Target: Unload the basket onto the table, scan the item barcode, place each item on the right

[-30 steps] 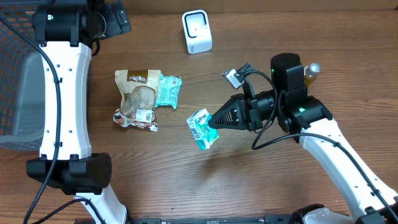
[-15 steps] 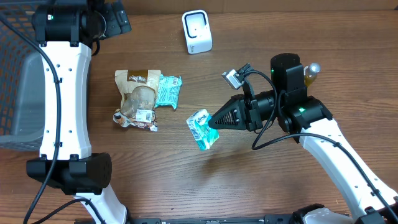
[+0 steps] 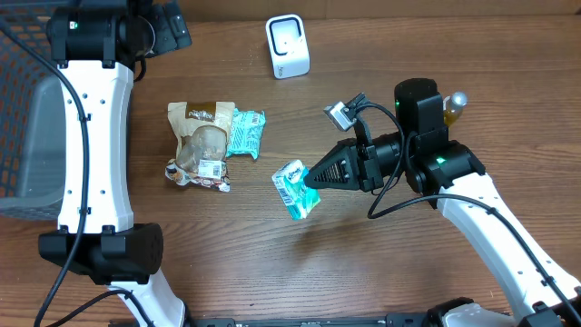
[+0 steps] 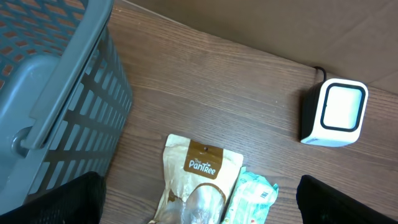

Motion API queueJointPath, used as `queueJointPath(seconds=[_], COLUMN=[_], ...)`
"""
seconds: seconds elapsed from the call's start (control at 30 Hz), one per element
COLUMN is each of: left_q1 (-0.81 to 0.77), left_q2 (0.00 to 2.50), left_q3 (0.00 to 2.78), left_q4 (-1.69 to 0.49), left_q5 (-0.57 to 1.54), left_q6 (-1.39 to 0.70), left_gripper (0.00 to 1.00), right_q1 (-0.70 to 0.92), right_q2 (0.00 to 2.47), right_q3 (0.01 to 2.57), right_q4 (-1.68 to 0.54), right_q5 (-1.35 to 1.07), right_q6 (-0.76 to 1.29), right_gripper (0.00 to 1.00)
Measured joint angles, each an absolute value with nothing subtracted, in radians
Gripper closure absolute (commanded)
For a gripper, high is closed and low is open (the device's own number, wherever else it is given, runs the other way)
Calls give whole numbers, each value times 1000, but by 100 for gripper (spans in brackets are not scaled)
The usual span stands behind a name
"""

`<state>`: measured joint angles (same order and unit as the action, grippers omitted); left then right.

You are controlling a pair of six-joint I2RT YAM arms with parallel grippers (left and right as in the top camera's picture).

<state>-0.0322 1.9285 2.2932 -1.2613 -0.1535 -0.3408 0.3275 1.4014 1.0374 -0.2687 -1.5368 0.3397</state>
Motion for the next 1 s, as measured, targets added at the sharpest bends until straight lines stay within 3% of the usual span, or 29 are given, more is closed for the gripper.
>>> queueJointPath(seconds=[0.47,0.63,1.0], left_q1=[-32,-32,-32], left_q2=[1929,1929,1929], left_q3=[2293,2293,2293], left_q4=[-1261,-1261,-1261], left_q5=[-153,-154,-153], left_q6=[-340,-340,-341], left_gripper=[0,0,0], right_q1=[327,329,454], right_q2=[1401,1401,1433], right_q3=[1037,1037,1037], right_q4=[-314,-410,-534], right_q5=[-1469,-1282,-621], right_q6=[340,340,389], right_gripper=[96,96,96])
